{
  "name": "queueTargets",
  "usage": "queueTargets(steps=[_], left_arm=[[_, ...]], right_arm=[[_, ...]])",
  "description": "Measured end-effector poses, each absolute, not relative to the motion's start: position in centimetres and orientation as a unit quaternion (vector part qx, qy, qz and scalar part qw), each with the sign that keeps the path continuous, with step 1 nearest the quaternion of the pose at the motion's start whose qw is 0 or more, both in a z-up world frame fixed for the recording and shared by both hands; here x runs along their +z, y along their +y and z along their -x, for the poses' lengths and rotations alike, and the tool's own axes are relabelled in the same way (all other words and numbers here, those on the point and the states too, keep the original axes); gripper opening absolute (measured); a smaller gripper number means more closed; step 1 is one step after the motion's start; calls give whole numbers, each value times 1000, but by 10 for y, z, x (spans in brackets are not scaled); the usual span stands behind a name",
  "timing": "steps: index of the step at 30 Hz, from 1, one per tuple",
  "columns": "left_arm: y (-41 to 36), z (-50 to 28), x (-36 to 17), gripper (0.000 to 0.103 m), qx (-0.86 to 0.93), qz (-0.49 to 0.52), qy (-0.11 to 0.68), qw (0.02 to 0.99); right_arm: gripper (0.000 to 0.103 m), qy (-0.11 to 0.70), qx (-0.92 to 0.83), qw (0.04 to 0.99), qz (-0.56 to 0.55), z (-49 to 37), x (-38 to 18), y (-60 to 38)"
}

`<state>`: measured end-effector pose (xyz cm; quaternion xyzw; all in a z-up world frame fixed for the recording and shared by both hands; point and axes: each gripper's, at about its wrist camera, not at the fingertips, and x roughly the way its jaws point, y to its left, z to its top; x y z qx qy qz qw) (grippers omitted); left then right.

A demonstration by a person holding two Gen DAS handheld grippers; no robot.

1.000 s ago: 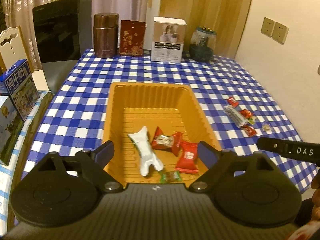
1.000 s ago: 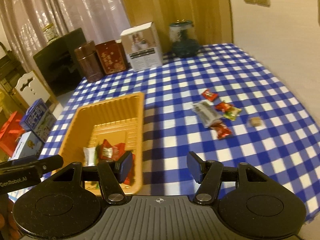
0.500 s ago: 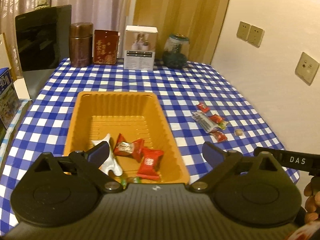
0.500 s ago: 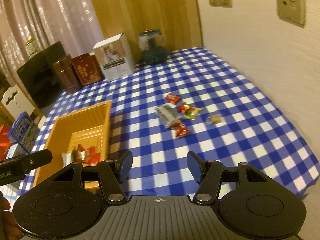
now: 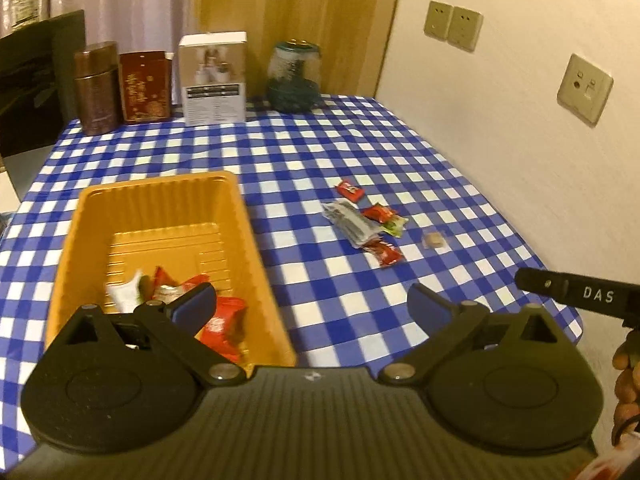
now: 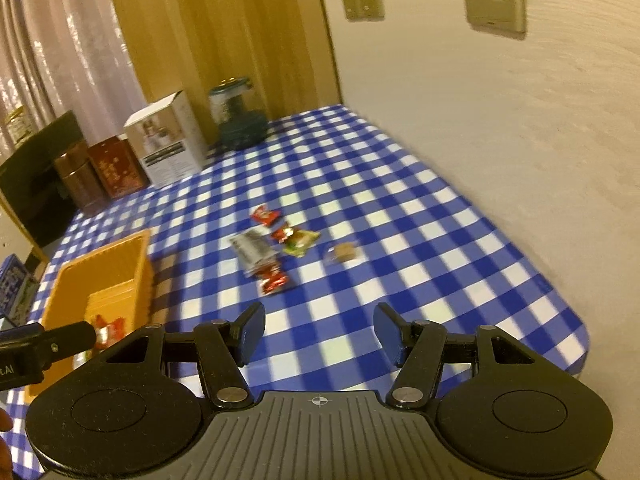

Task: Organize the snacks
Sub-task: 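Move both open tools back toward the snack pile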

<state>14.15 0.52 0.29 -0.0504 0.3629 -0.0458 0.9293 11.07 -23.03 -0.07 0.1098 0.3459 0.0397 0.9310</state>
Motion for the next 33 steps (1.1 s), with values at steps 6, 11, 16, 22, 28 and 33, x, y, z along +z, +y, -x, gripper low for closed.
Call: queueTargets(steps=[6, 11, 16, 22, 28, 33], left_arm=[[-20, -166, -8, 101, -55, 53, 371, 925], [-43, -189, -20, 101, -61, 51, 370, 926], [-62, -211, -41, 95, -60, 61, 374, 923], [-78, -238, -70, 86, -59, 74, 381, 920], [-88, -259, -94, 81, -50, 81, 386, 917], [-94, -275, -106, 73, -45, 95, 380, 919]], right_arm=[[60, 345, 35, 932, -103, -128, -8, -253], [60, 350, 49, 931, -89, -150, -23, -265], [60, 350, 79, 931, -66, -172, -41, -270], [60, 352, 112, 929, -20, -199, -65, -270], [60, 349, 133, 927, 24, -223, -87, -270], [60, 352, 136, 925, 41, -236, -100, -270]])
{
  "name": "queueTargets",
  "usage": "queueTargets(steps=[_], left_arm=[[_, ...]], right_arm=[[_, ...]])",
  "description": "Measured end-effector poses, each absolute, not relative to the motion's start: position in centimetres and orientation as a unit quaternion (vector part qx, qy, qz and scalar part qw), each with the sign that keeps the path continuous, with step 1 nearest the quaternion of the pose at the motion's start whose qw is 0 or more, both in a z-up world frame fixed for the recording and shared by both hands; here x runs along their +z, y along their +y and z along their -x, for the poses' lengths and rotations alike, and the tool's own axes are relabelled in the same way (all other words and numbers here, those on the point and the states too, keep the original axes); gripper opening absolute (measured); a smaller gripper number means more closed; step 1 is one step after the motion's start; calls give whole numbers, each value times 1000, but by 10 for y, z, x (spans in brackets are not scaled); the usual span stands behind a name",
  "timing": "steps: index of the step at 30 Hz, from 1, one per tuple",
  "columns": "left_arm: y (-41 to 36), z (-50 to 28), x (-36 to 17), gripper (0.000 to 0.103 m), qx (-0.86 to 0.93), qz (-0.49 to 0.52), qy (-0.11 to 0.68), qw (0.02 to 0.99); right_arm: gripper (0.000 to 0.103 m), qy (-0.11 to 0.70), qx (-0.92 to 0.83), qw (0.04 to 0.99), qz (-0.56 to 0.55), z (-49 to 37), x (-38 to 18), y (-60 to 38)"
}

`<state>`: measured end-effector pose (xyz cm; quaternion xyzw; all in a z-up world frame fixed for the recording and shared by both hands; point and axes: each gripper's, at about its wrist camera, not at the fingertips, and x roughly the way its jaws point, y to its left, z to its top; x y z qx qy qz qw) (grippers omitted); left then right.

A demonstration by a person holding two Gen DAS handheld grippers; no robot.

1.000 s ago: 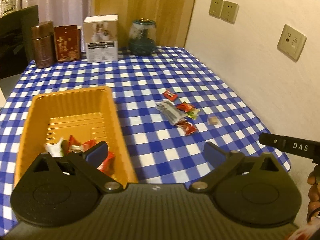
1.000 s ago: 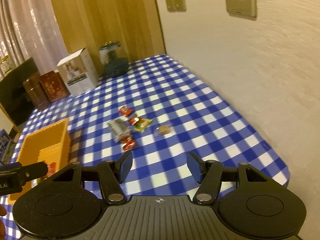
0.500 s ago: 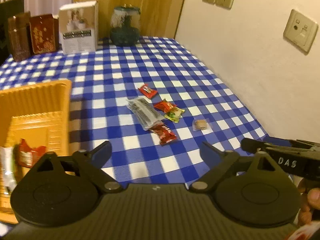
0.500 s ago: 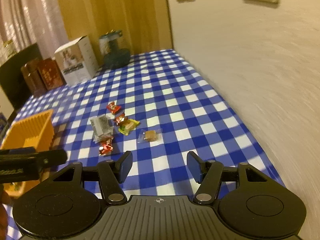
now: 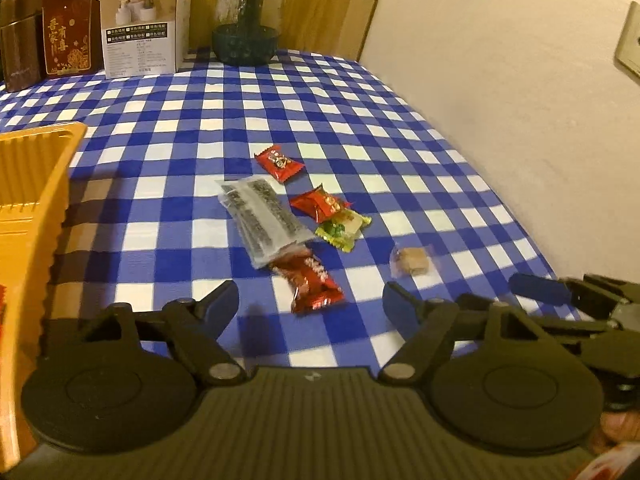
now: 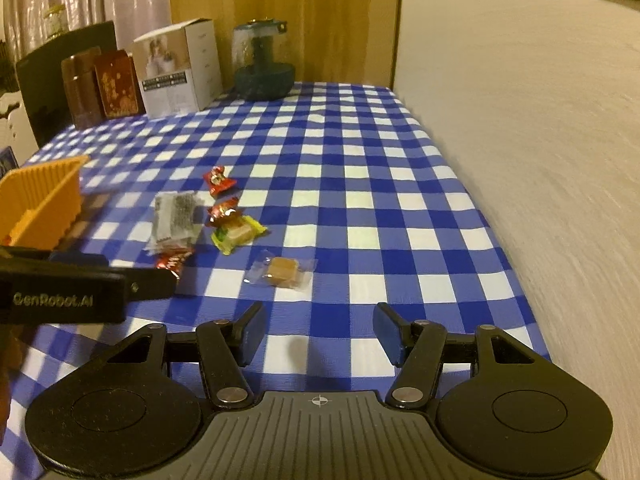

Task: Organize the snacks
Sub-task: 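Move both open tools back toward the snack pile, then grasp a red candy packet with the left tool while the right tool grasps the clear-wrapped cake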

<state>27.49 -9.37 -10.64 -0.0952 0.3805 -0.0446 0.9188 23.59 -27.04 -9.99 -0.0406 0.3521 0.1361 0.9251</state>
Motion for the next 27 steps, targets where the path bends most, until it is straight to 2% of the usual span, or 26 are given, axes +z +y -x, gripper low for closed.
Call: queueTargets(steps=[4, 10, 12, 27], left_arm=[[-97, -288, -115, 67, -34, 90, 379, 920], [-100, -298, -125, 51, -34, 79, 378, 922], [-99, -297, -124, 26, -32, 74, 378, 922], [-80, -259, -121, 24, -56, 58, 392, 916]], right_arm=[[60, 352, 133, 926, 35, -244, -106, -274], [60, 351, 144, 924, 42, -249, -113, -272], [60, 352, 147, 923, 53, -252, -115, -270], [60, 322, 228, 905, 158, -282, -124, -241]])
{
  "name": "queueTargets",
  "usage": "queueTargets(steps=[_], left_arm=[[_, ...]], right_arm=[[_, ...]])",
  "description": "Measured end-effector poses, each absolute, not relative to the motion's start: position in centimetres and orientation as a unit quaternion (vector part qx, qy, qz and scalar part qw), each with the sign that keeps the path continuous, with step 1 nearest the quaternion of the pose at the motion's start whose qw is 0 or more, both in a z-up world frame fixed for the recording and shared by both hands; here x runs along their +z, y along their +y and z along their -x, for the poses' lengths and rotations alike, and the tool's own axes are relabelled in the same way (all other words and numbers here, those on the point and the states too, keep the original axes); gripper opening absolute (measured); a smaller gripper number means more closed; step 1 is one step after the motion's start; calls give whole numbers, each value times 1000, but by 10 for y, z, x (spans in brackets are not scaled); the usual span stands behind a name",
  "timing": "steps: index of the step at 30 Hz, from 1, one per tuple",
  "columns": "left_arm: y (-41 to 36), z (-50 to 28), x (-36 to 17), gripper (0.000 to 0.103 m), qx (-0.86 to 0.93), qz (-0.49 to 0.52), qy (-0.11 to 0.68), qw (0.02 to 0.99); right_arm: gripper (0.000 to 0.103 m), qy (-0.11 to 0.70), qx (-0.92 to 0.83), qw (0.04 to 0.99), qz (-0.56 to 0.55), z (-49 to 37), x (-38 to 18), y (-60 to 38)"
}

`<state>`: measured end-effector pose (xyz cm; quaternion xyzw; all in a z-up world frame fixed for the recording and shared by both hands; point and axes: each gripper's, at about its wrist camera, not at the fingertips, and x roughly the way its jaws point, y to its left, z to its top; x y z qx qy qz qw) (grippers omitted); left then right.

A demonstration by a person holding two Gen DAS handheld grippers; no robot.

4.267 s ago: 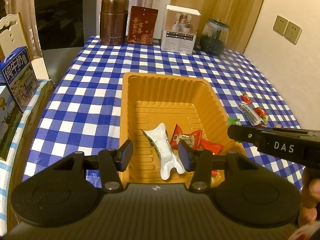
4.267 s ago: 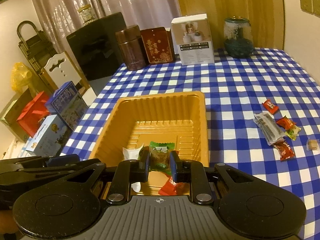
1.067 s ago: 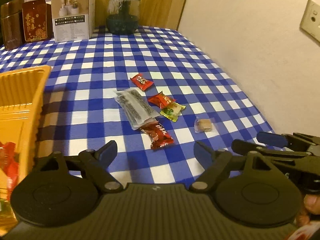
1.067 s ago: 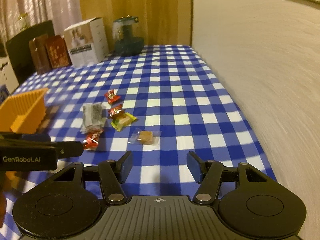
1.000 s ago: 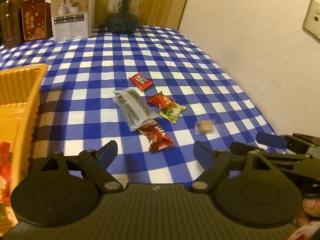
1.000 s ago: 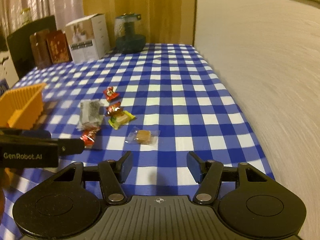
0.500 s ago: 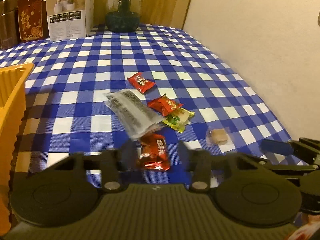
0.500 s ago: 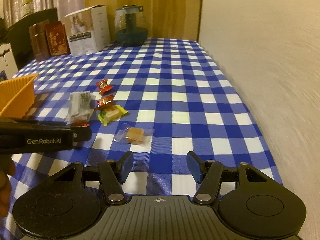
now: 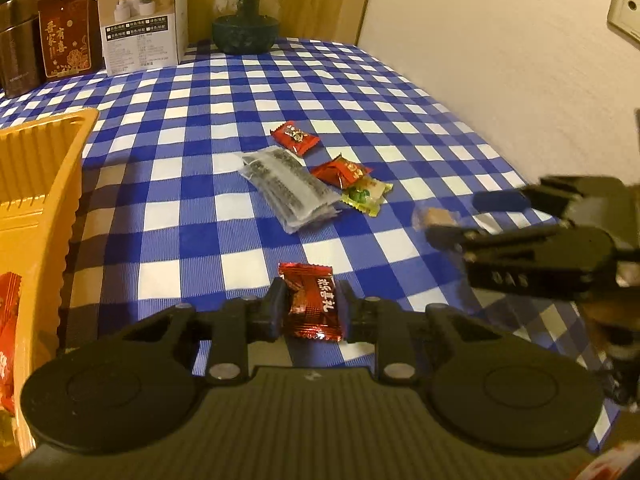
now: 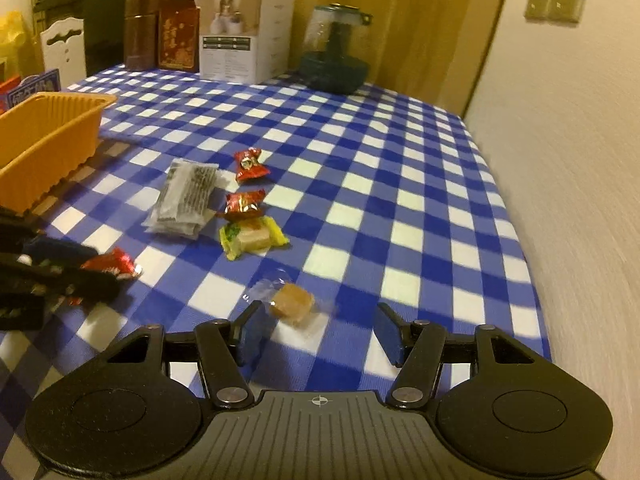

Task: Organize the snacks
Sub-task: 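Grasp a red candy packet with the left tool while the right tool grasps the clear-wrapped cake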

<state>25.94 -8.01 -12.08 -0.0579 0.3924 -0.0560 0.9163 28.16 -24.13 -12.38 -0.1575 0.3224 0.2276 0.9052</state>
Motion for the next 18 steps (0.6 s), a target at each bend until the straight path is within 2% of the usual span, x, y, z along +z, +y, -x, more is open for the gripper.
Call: queueTargets(steps=[2, 4, 6, 9, 18], left_arm=[[-80, -258, -121, 24, -58, 58, 392, 916], [-79, -258, -121, 24, -59, 59, 393, 916], [-79, -258, -121, 24, -59, 59, 393, 916], [-79, -257, -122, 24, -61, 55, 391, 917], [-76, -244, -117, 23, -68, 41, 394, 916]], right_arm=[[59, 320, 235, 904, 158, -286, -125, -238], [52, 324, 247, 901, 147, -290, -126, -238], [38, 330, 256, 898, 135, -291, -124, -239], [23, 334, 258, 898, 123, -286, -124, -236], [21, 380, 193, 904, 34, -255, -116, -238]])
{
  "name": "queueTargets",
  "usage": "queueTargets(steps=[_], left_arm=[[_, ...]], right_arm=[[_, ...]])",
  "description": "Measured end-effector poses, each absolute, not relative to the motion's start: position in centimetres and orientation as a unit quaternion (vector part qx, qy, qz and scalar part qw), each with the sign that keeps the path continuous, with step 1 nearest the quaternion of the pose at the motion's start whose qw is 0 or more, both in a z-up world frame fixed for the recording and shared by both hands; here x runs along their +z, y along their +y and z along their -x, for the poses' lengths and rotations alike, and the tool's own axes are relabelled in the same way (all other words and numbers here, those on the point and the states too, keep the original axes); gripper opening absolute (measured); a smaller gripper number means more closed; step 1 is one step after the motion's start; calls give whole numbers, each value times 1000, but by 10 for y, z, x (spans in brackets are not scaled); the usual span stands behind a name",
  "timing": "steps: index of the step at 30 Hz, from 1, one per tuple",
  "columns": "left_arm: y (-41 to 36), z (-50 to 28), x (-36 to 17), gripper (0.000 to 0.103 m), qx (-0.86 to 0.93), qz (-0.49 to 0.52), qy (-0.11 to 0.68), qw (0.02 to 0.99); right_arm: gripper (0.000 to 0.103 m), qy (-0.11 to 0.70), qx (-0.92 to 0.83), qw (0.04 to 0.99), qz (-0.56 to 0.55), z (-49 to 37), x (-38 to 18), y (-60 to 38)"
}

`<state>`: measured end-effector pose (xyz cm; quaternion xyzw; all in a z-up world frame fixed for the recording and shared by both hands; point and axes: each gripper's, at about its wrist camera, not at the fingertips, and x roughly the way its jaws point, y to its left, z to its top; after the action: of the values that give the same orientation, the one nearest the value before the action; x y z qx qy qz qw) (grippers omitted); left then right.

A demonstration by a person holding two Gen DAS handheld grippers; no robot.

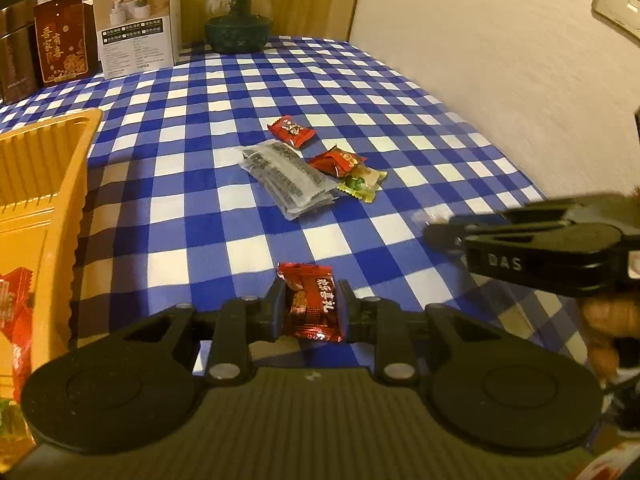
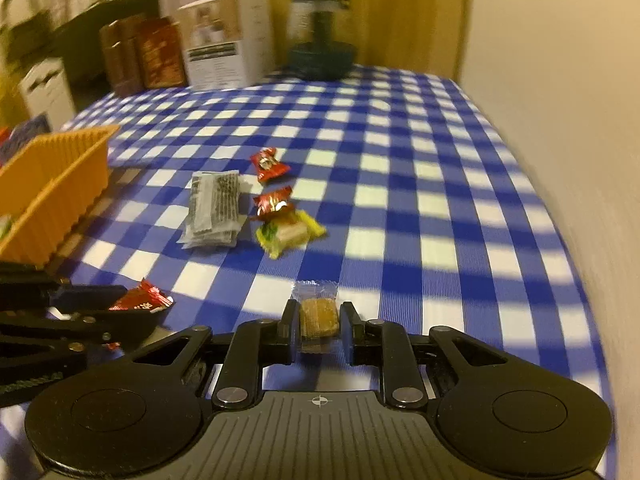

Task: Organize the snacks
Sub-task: 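Grasp a red candy packet with the left tool while the right tool grasps the clear-wrapped cake, then carry the red packet and clear-wrapped cake over the orange tray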

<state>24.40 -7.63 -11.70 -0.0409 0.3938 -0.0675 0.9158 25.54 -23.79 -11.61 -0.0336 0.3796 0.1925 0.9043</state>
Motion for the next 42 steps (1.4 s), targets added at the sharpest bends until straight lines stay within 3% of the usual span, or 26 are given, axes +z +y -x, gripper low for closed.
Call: queueTargets(steps=[21, 42], left_arm=[[-42, -160, -46, 23, -77, 41, 371, 924], [27, -89, 1, 23, -39, 43, 345, 937]], right_arm=[[21, 376, 133, 913, -81, -146, -38, -218], [21, 353, 185, 914, -72, -86, 4, -140]])
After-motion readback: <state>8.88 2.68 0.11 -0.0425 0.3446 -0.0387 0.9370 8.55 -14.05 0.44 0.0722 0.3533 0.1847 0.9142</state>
